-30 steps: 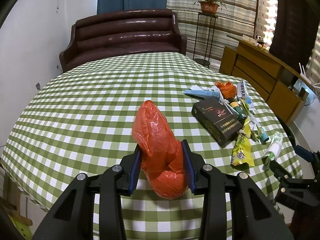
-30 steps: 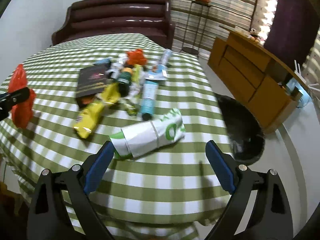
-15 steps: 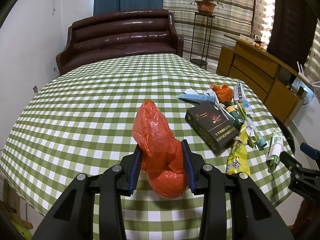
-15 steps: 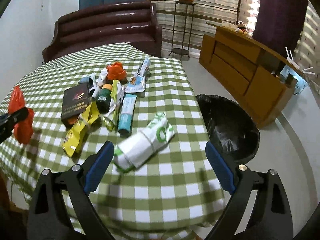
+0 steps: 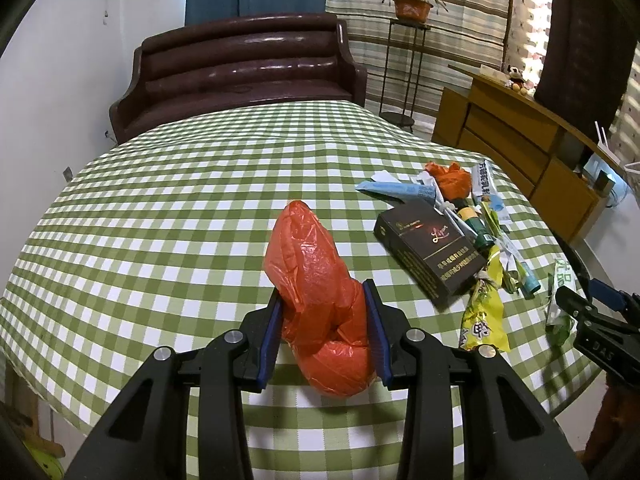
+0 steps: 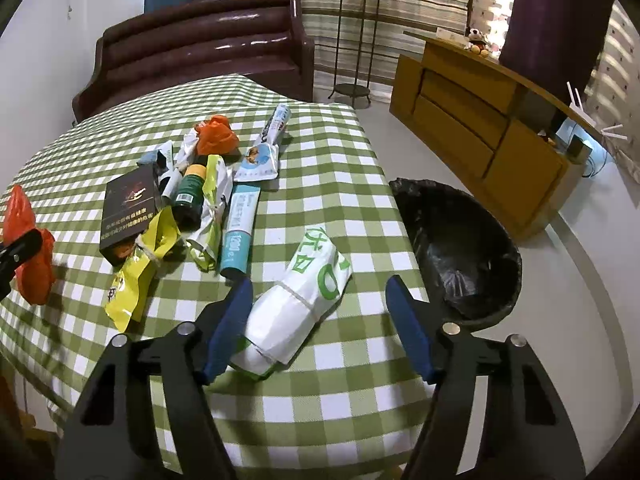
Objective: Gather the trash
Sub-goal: 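Grasp the white-green wrapper with the right gripper while the left gripper holds the red bag, then carry both items over the black bin and open both grippers to drop them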
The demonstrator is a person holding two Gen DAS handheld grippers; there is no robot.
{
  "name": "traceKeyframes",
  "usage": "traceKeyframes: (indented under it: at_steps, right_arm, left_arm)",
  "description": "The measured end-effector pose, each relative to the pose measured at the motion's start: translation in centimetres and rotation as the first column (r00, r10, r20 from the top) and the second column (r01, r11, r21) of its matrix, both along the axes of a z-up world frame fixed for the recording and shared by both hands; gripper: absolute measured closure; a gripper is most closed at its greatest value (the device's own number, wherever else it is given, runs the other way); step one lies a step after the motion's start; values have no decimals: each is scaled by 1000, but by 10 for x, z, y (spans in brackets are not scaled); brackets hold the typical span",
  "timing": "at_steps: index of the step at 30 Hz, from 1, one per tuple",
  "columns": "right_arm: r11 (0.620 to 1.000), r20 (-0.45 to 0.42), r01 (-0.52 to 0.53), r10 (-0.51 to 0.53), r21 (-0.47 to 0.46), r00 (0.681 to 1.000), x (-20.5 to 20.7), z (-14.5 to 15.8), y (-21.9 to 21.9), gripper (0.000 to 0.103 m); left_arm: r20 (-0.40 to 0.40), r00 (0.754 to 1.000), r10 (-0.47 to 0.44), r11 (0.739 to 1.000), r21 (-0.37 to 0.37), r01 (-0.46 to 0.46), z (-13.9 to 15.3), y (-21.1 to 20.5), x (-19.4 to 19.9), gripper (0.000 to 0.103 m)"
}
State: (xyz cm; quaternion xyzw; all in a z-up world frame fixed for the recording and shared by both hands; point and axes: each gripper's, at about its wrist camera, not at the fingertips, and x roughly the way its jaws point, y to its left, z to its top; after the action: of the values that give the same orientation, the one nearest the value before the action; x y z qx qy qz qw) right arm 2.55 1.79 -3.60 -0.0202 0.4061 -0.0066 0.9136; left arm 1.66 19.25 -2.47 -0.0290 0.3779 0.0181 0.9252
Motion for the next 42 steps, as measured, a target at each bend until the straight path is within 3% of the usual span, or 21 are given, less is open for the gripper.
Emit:
traceKeyframes:
  at_steps: [14,16,18,21,33,42]
  right_arm:
    - [999,-35,24,-22,45,999,7,-8,-4,33]
    - [999,-28,18,-17,44,999,7,-7,-4,39]
    - [998,-26,1,1,65,1000,7,-8,-4,58]
    - [997,-22,-12,13,77,1000,6,-9,-3,71]
    - [996,23,-20,18,92,1000,0,-3,-16,78]
    - [995,93,28,-37,96,995,1,16,-56,78]
  left_arm:
    - [-3,1000,-5,1000,6,5,-5,-2,3,64]
    - [0,1000,-6,1000,12,6,-5,-4,3,65]
    - [4,1000,-7,1000,20,7,-6,-5,4,64]
    - [9,1000,-7,1000,24,7,-7,-8,3,65]
    - [34,999,-38,999,33,37,-2,-28,0,65]
    - [74,987,-142,990,5,142,19,-75,7,65]
